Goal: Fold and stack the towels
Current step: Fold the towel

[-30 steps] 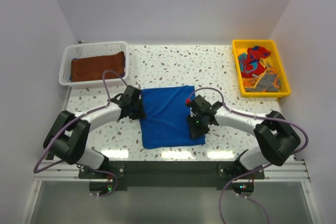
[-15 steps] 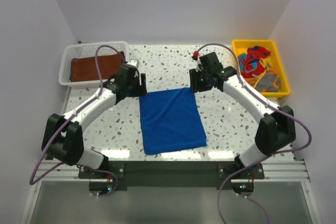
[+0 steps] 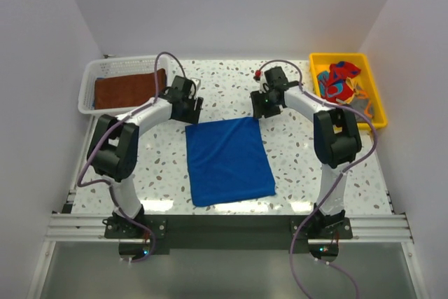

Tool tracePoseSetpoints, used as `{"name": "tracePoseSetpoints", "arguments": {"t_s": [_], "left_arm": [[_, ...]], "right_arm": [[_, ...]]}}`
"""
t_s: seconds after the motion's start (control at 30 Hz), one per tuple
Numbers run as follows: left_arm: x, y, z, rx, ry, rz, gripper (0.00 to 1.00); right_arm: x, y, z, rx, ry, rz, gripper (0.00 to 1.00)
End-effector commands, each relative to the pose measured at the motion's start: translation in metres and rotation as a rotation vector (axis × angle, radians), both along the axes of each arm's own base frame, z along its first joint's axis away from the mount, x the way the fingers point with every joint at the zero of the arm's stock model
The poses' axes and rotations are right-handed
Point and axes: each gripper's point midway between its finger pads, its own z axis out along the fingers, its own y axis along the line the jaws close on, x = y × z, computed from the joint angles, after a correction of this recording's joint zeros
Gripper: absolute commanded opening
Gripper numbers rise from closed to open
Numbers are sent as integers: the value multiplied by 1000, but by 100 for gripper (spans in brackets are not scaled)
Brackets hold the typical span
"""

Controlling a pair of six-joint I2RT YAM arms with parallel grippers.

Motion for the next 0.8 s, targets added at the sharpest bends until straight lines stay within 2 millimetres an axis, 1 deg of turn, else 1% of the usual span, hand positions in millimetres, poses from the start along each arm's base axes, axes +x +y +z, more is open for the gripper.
{"name": "tracePoseSetpoints", "arguments": {"t_s": [0.0, 0.1, 0.13, 0.2, 0.23, 0.27, 0.3, 0.37, 0.53, 0.57, 0.77], "left_arm": [[26, -2, 14, -19, -49, -89, 68], [30, -5, 13, -38, -31, -137, 68], [30, -6, 9, -42, -14, -146, 68], [28, -7, 1, -37, 3, -162, 68], [27, -8, -2, -43, 14, -170, 68], [26, -8, -3, -42, 17, -171, 67], [25, -8, -5, -41, 21, -173, 67], [22, -7, -8, -42, 31, -177, 67], [18, -11, -5, -67, 27, -192, 66], [17, -10, -5, -54, 22, -216, 66], [11, -6, -7, -39, 35, -220, 66]], "right_arm": [[27, 17, 23, 66, -116, 103, 54], [31, 17, 15, 75, -106, 110, 54], [31, 19, 15, 89, -103, 117, 54], [36, 19, 10, 87, -98, 114, 54], [35, 20, 8, 92, -85, 118, 54], [37, 20, 7, 81, -89, 145, 53], [36, 19, 2, 77, -77, 144, 52], [33, 19, -4, 70, -64, 154, 50], [28, 13, -21, 41, -30, 151, 45], [26, 11, -24, 38, -19, 152, 44], [11, 7, -38, 26, 31, 174, 41]]}}
